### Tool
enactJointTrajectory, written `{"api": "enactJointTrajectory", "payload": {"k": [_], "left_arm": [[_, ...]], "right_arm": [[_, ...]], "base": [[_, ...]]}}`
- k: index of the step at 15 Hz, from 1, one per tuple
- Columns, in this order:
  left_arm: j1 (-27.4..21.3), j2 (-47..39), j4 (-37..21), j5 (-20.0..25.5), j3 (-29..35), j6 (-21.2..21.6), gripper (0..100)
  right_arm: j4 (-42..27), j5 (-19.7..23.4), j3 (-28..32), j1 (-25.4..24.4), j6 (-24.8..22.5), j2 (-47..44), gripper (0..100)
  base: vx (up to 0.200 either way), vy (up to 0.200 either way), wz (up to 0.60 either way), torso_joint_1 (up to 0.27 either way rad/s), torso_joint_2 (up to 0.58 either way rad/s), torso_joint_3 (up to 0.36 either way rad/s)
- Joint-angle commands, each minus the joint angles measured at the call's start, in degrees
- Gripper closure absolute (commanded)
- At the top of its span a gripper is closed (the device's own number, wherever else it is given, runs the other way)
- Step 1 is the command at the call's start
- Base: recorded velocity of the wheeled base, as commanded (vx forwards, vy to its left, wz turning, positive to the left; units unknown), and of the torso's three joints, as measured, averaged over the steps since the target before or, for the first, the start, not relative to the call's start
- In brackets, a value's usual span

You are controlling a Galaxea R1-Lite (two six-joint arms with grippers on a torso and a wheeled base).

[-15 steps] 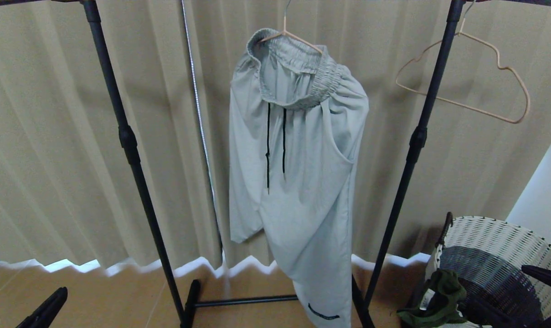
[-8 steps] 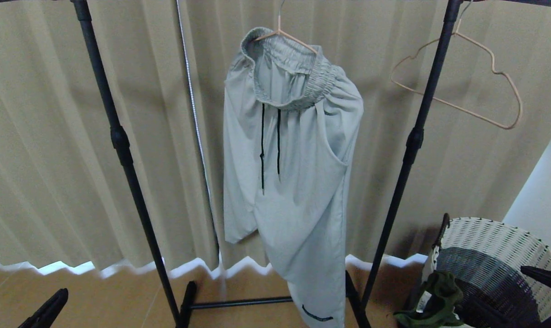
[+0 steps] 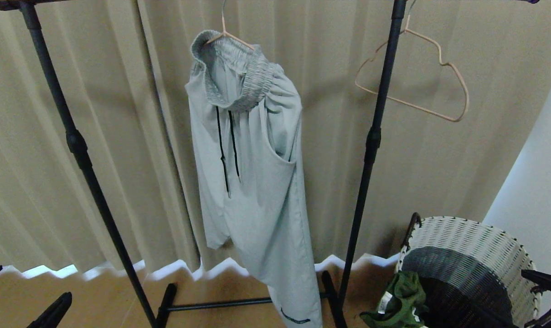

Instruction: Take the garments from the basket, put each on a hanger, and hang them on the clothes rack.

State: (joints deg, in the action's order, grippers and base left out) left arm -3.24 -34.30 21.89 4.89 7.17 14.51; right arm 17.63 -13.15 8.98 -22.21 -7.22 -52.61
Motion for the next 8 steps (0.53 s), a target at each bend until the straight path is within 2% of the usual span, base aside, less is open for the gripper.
{"api": "enactJointTrajectory", "payload": {"k": [1,3,4,8], "left_arm": [[-0.1,0.11,-0.1,-0.05,-0.14,0.0,0],[-0.1,-0.24,-0.19,0.03,0.04,-0.09,0],[-0.1,-0.32,-0.19,0.03,-0.05,-0.18,0],[-0.1,-1.29,-0.19,0.03,-0.22,-0.18,0]], "right_arm": [[0.13,-0.03,-1.43,-0.03,-0.61,-0.12,0],[-0.14,-0.03,-2.57,-0.03,-4.21,-0.21,0],[-0.14,-0.12,-2.66,-0.03,-4.47,-0.56,0],[-0.23,-0.03,-1.25,-0.03,-4.21,-9.08,0]], "base": [[0.0,0.0,0.0,0.0,0.0,0.0],[0.0,0.0,0.0,0.0,0.0,0.0],[0.0,0.0,0.0,0.0,0.0,0.0],[0.2,0.0,0.0,-0.002,0.0,0.007]]}}
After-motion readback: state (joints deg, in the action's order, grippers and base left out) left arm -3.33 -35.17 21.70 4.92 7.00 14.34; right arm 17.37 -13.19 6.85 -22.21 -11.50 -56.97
